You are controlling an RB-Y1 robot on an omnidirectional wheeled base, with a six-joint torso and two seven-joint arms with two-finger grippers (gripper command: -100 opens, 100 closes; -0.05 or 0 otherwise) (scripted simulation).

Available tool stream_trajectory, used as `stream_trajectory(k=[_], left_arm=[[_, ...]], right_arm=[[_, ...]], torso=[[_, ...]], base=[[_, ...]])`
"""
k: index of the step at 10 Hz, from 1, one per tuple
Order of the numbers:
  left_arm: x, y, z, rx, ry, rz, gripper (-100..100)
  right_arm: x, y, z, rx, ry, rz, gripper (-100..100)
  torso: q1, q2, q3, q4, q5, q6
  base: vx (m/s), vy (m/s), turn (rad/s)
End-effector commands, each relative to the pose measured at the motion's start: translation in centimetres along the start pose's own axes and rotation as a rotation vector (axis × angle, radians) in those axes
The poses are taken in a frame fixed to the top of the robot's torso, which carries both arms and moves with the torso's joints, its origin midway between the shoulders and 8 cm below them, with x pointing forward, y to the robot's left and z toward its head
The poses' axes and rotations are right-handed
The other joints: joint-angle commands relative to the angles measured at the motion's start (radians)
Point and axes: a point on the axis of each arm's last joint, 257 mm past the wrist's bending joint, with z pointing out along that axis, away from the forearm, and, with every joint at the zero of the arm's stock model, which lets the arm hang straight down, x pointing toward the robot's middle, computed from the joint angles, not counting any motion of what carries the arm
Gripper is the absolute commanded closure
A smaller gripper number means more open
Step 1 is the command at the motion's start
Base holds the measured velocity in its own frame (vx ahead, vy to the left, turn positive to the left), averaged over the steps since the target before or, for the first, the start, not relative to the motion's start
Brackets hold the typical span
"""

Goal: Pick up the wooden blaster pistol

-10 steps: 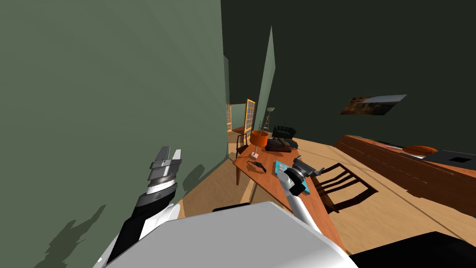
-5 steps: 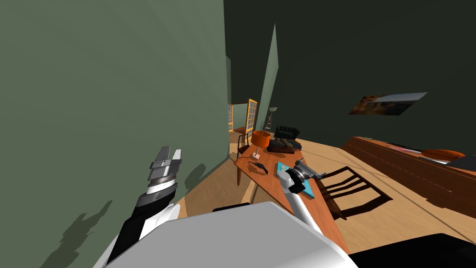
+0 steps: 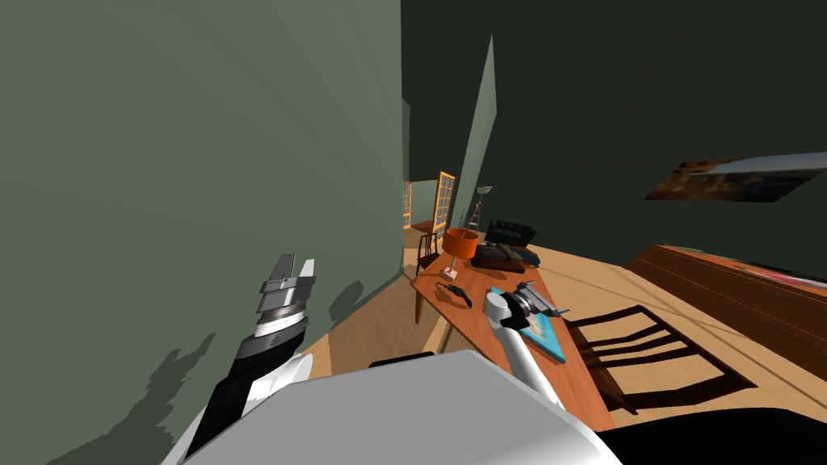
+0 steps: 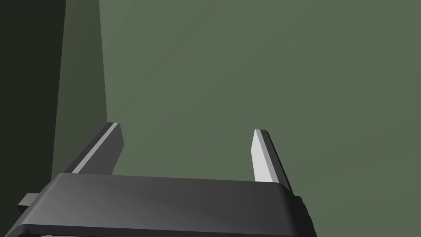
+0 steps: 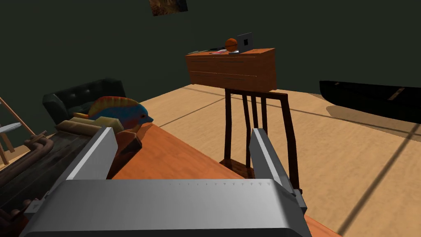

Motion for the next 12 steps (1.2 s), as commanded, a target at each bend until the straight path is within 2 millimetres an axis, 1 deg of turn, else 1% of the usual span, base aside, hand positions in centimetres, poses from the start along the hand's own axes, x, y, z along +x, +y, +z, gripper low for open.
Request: stream_trajectory(k=[1, 2, 3, 4, 5, 6, 7, 8, 9, 10, 11, 12], left_arm=[[0.0, 0.0, 0.0, 0.0, 0.0, 0.0, 0], [0.0, 0.0, 0.0, 0.0, 0.0, 0.0, 0], [0.0, 0.0, 0.0, 0.0, 0.0, 0.0, 0], [0.0, 0.0, 0.0, 0.0, 0.0, 0.0, 0], [0.0, 0.0, 0.0, 0.0, 0.0, 0.0, 0], [0.0, 0.0, 0.0, 0.0, 0.0, 0.0, 0], [0.0, 0.0, 0.0, 0.0, 0.0, 0.0, 0], [0.0, 0.0, 0.0, 0.0, 0.0, 0.0, 0], [0.0, 0.0, 0.0, 0.0, 0.0, 0.0, 0], [0.0, 0.0, 0.0, 0.0, 0.0, 0.0, 0], [0.0, 0.0, 0.0, 0.0, 0.0, 0.0, 0], [0.0, 0.0, 0.0, 0.0, 0.0, 0.0, 0]], right_arm=[[-1.7, 0.8, 0.0, -0.026, -0.041, 0.011, -100], [-2.2, 1.4, 0.6, -0.083, -0.061, 0.054, -100], [-3.5, 2.1, 0.4, -0.099, -0.094, 0.046, -100], [-4.1, 2.3, 0.4, -0.109, -0.115, 0.057, -100], [-4.8, 3.0, 0.8, -0.167, -0.134, 0.091, -100], [-5.9, 3.5, 0.5, -0.183, -0.163, 0.089, -100], [-6.5, 3.8, 0.4, -0.194, -0.186, 0.1, -100], [-7.2, 4.4, 0.6, -0.252, -0.204, 0.131, -100], [-8.3, 4.9, 0.2, -0.269, -0.234, 0.132, -100], [-8.9, 5.1, 0.0, -0.282, -0.258, 0.144, -100], [-9.4, 5.3, 0.0, -0.336, -0.275, 0.187, -100], [-10.6, 6.0, -0.4, -0.357, -0.307, 0.182, -100]], torso=[[0.0, 0.0, 0.0, 0.0, 0.0, 0.0], [0.0, 0.0, 0.0, 0.0, 0.0, 0.0], [0.0, 0.0, 0.0, 0.0, 0.0, -0.001], [0.0, 0.0, 0.0, 0.0, 0.0, 0.0], [0.0, 0.001, 0.0, 0.0, 0.0, 0.0], [0.001, 0.0, 0.0, 0.0, 0.0, -0.001], [0.0, 0.0, 0.0, 0.0, 0.0, 0.0], [0.0, 0.001, 0.0, 0.0, 0.0, 0.001], [0.001, 0.0, 0.0, 0.0, 0.0, -0.001], [0.001, 0.0, 0.0, 0.0, 0.0, 0.0], [0.001, 0.001, 0.0, 0.0, 0.0, 0.001], [0.001, 0.0, 0.0, 0.0, 0.0, -0.001]], base=[[0.007, -0.007, -0.029], [0.007, -0.002, 0.201], [0.009, -0.011, 0.136], [0.006, -0.007, -0.014], [0.005, 0.0, 0.234], [0.008, -0.007, 0.113], [0.005, -0.004, -0.037], [0.003, 0.002, 0.191], [0.005, -0.005, 0.126], [0.003, -0.003, -0.01], [0.003, 0.003, 0.206], [0.005, -0.004, 0.127]])
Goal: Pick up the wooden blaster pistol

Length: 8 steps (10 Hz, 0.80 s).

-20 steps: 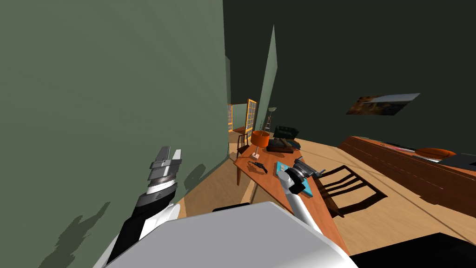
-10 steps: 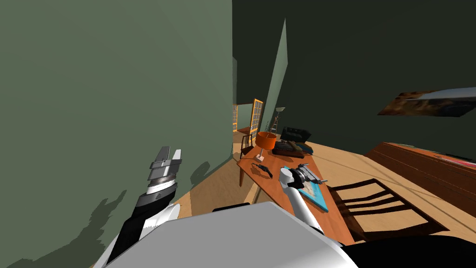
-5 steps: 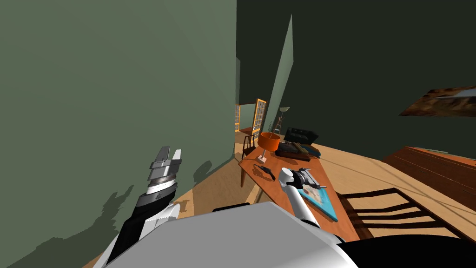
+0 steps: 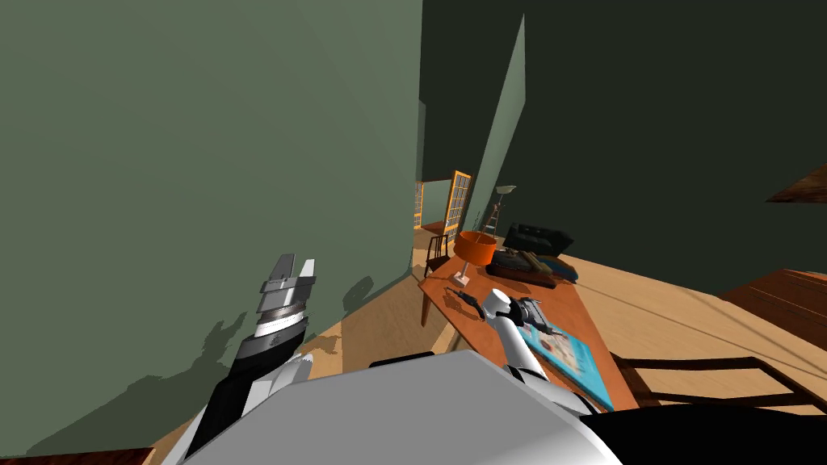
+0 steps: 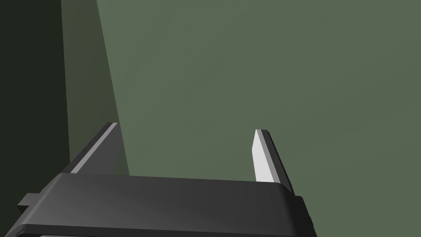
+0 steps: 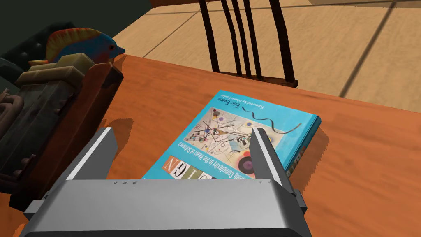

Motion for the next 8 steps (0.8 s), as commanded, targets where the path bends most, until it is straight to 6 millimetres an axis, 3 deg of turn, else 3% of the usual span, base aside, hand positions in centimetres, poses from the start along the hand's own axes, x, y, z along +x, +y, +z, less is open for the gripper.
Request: stream_trajectory(k=[1, 8], left_arm=[[0.0, 0.0, 0.0, 0.0, 0.0, 0.0, 0], [0.0, 0.0, 0.0, 0.0, 0.0, 0.0, 0]], right_arm=[[-1.5, 1.0, 0.1, -0.036, -0.04, 0.007, -100], [-6.8, 4.9, -0.6, -0.274, -0.195, 0.107, -100]], torso=[[0.0, 0.0, 0.0, 0.0, 0.0, 0.0], [0.0, 0.0, 0.0, 0.0, 0.0, 0.0]], base=[[0.003, -0.003, -0.026], [0.002, 0.0, 0.106]])
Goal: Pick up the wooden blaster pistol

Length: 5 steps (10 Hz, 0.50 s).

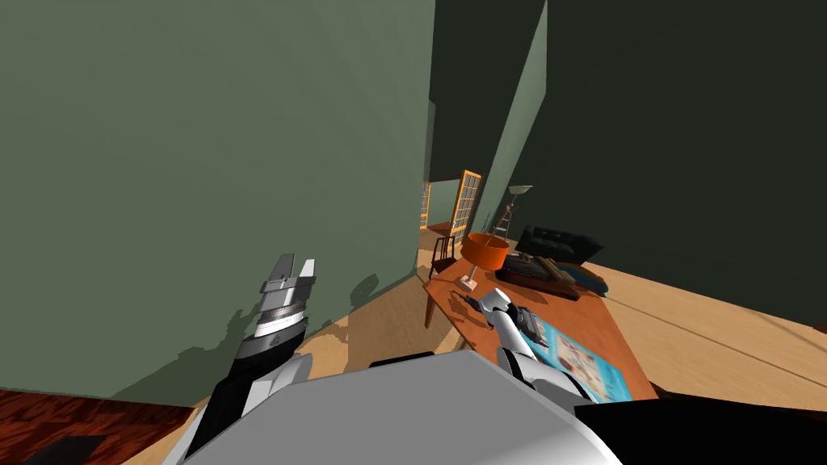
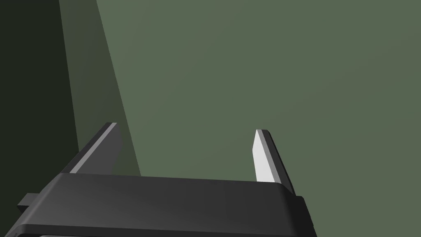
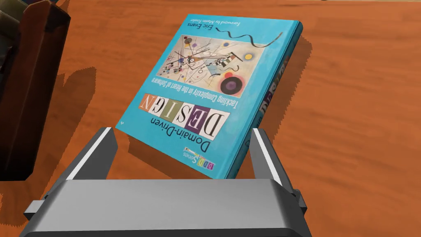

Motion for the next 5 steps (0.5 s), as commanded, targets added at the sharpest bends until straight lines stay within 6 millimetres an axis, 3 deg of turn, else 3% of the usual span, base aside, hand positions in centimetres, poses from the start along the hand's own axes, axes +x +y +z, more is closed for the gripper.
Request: stream_trajectory(k=[1, 5], left_arm=[[0.0, 0.0, 0.0, 0.0, 0.0, 0.0, 0], [0.0, 0.0, 0.0, 0.0, 0.0, 0.0, 0]], right_arm=[[-1.2, 0.8, -0.2, -0.048, -0.038, 0.021, -100], [-3.5, 2.6, -0.6, -0.142, -0.114, 0.061, -100]], torso=[[0.0, 0.0, 0.0, 0.0, 0.0, 0.0], [0.0, 0.0, 0.0, 0.0, 0.0, 0.001]], base=[[0.005, -0.005, 0.119], [0.005, -0.005, 0.065]])
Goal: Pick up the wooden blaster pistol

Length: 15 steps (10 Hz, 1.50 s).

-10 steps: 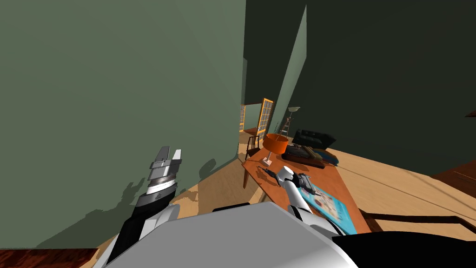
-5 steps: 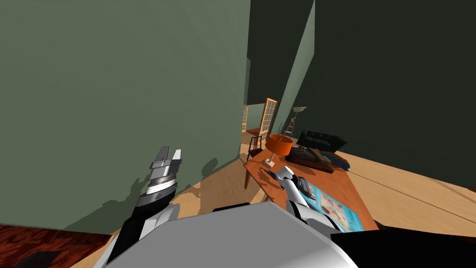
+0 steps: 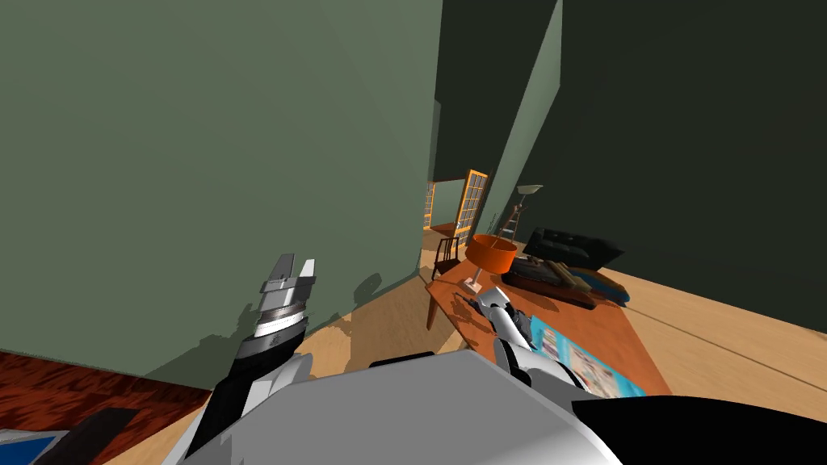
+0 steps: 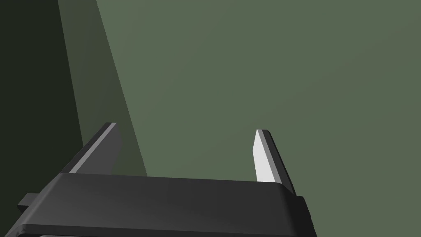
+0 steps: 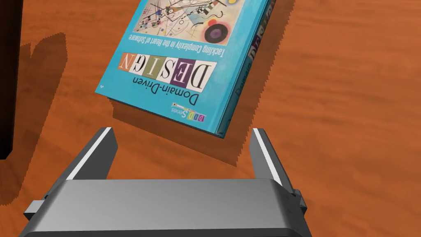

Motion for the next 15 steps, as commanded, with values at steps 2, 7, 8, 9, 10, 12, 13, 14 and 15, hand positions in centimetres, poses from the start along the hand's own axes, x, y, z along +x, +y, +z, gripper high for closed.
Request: stream_trajectory(k=[2, 7, 8, 9, 10, 12, 13, 14, 15], left_arm=[[0.0, 0.0, 0.0, 0.0, 0.0, 0.0, 0], [0.0, 0.0, 0.0, 0.0, 0.0, 0.0, 0], [0.0, 0.0, 0.0, 0.0, 0.0, 0.0, 0], [0.0, 0.0, 0.0, 0.0, 0.0, 0.0, 0], [0.0, 0.0, 0.0, 0.0, 0.0, 0.0, 0], [0.0, 0.0, 0.0, 0.0, 0.0, 0.0, 0], [0.0, 0.0, 0.0, 0.0, 0.0, 0.0, 0], [0.0, 0.0, 0.0, 0.0, 0.0, 0.0, 0], [0.0, 0.0, 0.0, 0.0, 0.0, 0.0, 0]], right_arm=[[-1.9, 1.6, -0.3, -0.083, -0.059, 0.032, -100], [-4.9, 3.6, -1.4, -0.214, -0.149, 0.092, -100], [-5.4, 4.2, -1.5, -0.232, -0.166, 0.094, -100], [-5.4, 4.2, -1.5, -0.232, -0.166, 0.094, -100], [-6.5, 4.7, -2.3, -0.282, -0.199, 0.119, -100], [-7.8, 5.5, -3.2, -0.339, -0.236, 0.14, -100], [-8.2, 5.8, -3.4, -0.352, -0.251, 0.144, -100], [-9.0, 6.1, -4.2, -0.391, -0.275, 0.162, -100], [-9.4, 6.3, -4.4, -0.402, -0.288, 0.165, -100]], torso=[[0.0, 0.0, 0.0, 0.0, 0.0, -0.001], [0.0, 0.0, 0.0, 0.0, 0.0, 0.0], [-0.001, -0.001, 0.0, 0.0, 0.0, -0.001], [-0.001, -0.001, 0.0, 0.0, 0.0, 0.0], [0.0, 0.0, 0.0, 0.0, 0.0, 0.0], [-0.001, -0.001, 0.0, 0.0, 0.0, 0.0], [-0.002, -0.001, -0.001, 0.0, 0.0, -0.001], [-0.002, -0.001, -0.001, 0.0, 0.0, 0.0], [-0.002, -0.002, -0.001, 0.0, 0.0, 0.0]], base=[[0.009, -0.011, 0.118], [0.009, -0.013, 0.078], [0.013, -0.022, 0.106], [0.007, -0.009, 0.0], [0.011, -0.017, 0.13], [0.016, -0.032, 0.107], [0.019, -0.038, 0.067], [0.03, -0.038, 0.111], [0.024, -0.037, 0.061]])
